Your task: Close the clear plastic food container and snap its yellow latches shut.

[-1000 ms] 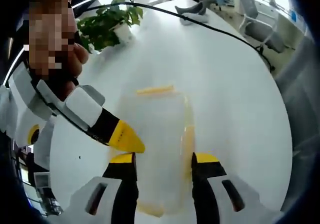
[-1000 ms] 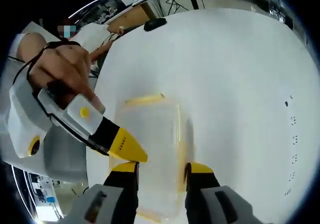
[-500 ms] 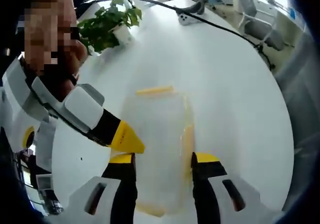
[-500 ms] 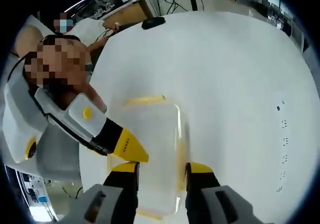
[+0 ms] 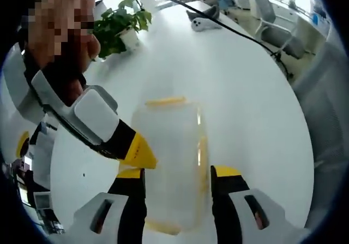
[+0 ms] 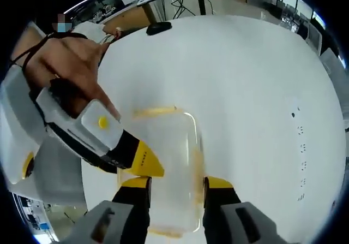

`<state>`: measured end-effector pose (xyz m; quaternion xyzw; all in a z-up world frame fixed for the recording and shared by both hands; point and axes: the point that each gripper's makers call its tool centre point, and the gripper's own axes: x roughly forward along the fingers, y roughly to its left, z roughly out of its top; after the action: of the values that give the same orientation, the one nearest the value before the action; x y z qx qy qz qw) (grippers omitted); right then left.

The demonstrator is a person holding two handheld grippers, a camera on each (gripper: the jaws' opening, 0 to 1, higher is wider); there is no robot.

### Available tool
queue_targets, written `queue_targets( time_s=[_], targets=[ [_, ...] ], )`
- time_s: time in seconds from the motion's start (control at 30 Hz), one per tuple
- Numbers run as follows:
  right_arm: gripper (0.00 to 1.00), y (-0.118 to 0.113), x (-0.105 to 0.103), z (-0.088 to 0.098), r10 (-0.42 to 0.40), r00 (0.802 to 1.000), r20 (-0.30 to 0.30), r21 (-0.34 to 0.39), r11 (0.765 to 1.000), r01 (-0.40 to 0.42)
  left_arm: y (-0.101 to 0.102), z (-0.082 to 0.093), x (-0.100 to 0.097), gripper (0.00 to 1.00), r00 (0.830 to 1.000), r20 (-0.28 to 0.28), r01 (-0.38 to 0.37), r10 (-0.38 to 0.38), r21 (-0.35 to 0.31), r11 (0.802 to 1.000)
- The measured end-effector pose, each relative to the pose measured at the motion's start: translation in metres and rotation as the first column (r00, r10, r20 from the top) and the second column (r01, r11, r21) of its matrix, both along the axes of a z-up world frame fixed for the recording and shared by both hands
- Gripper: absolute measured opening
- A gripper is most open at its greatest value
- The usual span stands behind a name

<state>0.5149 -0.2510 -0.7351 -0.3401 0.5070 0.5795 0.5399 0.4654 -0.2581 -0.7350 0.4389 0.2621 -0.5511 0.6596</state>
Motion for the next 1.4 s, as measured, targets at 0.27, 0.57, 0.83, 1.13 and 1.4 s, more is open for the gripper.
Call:
queue_targets(
  time_s=[0.27, 0.57, 0.83, 1.13, 1.4],
  targets=[
    [0.41, 0.0, 0.003, 0.01, -0.048, 0.999, 0.014, 0.031, 0.998, 0.047, 0.002, 0.01, 0.002, 0.5, 1.0, -0.017, 0.002, -0.003, -0.022, 1.0],
    [0.48, -0.004, -0.002, 0.018, -0.023, 0.998, 0.054, 0.057, 0.998, 0.02, 0.011, 0.009, 0.001, 0.56, 0.999, -0.051, 0.008, -0.008, -0.009, 1.0],
    [0.51, -0.017, -0.009, 0.021, 0.009, 0.996, 0.089, 0.047, 0.999, -0.013, 0.017, 0.015, 0.011, 0.55, 0.999, -0.032, 0.003, -0.004, -0.022, 1.0],
    [0.56, -0.032, -0.02, 0.017, 0.008, 0.994, 0.112, 0.032, 0.999, -0.011, 0.023, 0.008, 0.013, 0.62, 0.999, -0.039, 0.033, -0.032, 0.021, 0.999],
    [0.65, -0.039, -0.027, 0.015, 0.005, 0.987, 0.161, 0.043, 0.999, -0.012, 0.027, 0.005, 0.022, 0.71, 0.999, -0.034, 0.019, -0.018, 0.041, 0.999]
  ],
)
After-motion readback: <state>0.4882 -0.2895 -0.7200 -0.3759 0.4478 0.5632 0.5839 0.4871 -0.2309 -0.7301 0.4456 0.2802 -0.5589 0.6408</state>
